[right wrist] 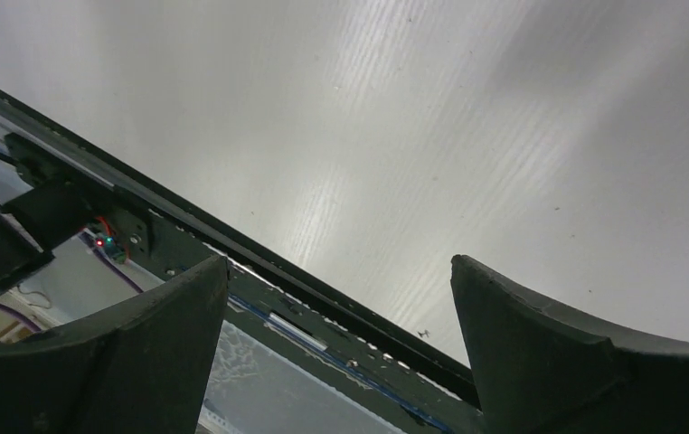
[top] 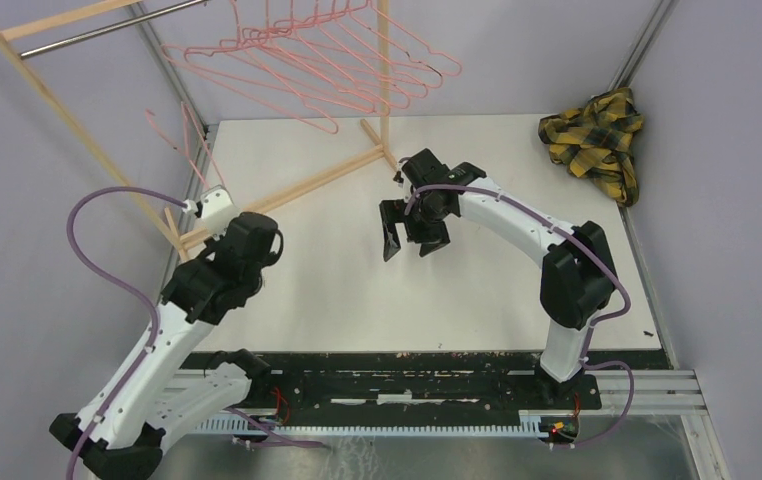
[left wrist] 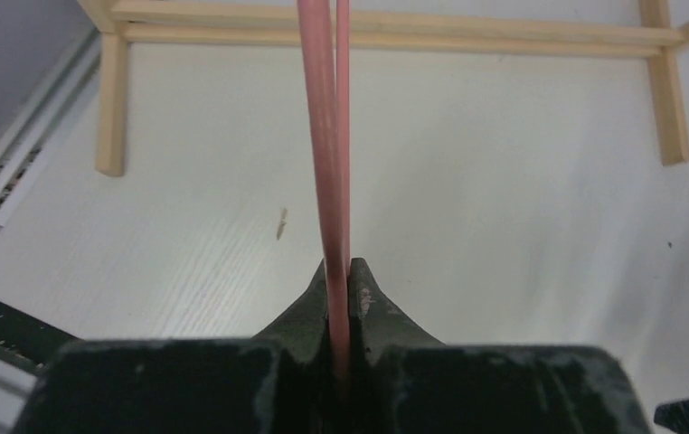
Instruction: Organize the hangers
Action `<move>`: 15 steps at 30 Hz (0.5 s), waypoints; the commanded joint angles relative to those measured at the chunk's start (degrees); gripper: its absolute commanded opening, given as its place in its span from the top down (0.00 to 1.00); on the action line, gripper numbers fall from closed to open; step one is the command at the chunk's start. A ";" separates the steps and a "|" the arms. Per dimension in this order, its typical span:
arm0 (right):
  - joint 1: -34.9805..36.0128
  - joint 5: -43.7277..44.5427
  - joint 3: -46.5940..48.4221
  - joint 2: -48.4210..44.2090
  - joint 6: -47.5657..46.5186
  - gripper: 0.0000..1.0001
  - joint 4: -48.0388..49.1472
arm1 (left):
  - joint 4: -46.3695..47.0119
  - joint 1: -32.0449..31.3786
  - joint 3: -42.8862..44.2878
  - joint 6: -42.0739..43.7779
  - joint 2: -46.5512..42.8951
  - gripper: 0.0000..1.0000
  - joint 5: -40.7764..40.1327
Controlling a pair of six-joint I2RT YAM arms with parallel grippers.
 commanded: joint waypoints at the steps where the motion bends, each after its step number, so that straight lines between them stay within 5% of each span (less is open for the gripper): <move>1: 0.42 3.61 -0.19 -1.78 -5.25 0.00 -2.91 | -0.89 -0.09 7.77 3.67 5.72 0.97 -13.73; 15: 0.27 3.42 3.30 1.28 -7.11 0.00 -4.91 | 16.46 1.48 21.17 26.64 19.99 0.97 -19.95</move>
